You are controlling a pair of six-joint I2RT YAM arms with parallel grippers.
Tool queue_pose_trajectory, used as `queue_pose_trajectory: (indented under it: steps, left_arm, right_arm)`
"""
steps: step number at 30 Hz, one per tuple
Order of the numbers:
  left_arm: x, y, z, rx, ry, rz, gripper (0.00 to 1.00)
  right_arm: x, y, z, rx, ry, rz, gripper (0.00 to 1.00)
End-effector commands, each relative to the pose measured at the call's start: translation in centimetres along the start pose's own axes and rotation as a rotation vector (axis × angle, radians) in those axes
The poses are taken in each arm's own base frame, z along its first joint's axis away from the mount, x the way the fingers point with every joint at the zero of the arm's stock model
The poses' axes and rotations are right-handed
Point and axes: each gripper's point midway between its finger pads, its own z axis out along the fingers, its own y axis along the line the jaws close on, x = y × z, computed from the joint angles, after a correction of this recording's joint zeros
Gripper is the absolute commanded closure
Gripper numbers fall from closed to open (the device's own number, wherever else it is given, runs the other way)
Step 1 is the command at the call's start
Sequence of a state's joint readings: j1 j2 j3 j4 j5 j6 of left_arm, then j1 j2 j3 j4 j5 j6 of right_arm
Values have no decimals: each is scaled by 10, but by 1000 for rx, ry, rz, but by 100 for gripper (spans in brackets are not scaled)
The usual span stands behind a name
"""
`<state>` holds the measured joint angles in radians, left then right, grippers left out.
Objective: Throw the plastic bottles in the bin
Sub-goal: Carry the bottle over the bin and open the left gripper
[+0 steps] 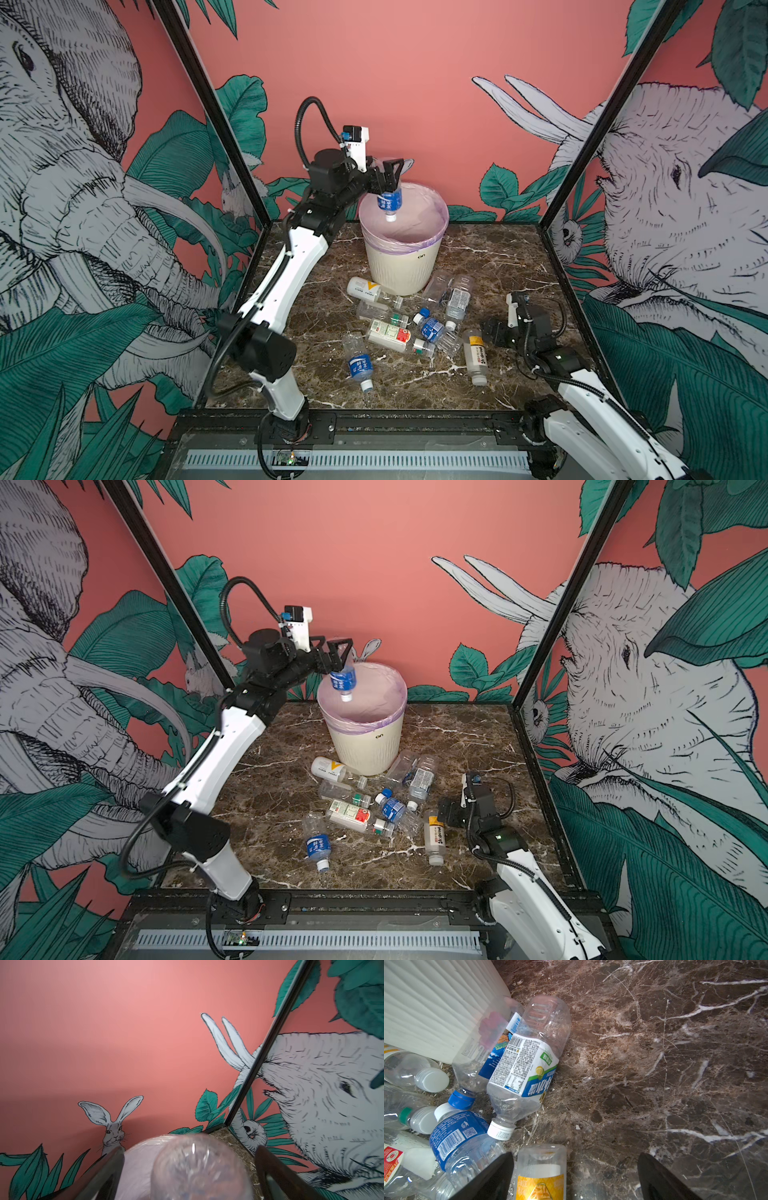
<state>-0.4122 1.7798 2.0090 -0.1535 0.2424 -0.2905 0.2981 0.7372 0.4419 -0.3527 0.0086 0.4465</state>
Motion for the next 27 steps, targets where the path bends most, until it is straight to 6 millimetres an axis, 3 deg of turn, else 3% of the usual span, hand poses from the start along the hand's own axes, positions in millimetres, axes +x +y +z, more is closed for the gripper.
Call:
queue_pose_trajectory:
  steps: [1, 4, 7, 19, 27]
  left_arm:
    - [-19, -6, -8, -1, 3, 24, 0]
    - [-39, -19, -19, 32, -42, 48, 0]
    - [-45, -25, -32, 42, -54, 52, 0]
    - [2, -21, -71, 6, 61, 66, 1]
    - [40, -21, -111, -2, 111, 90, 2]
  right_arm:
    - [-2, 1, -1, -9, -15, 14, 4]
    - [-2, 1, 0, -9, -18, 13, 4]
    - [-3, 1, 0, -7, -18, 14, 4]
    - [-3, 1, 1, -10, -14, 11, 4]
    - [-3, 2, 1, -12, -15, 8, 4]
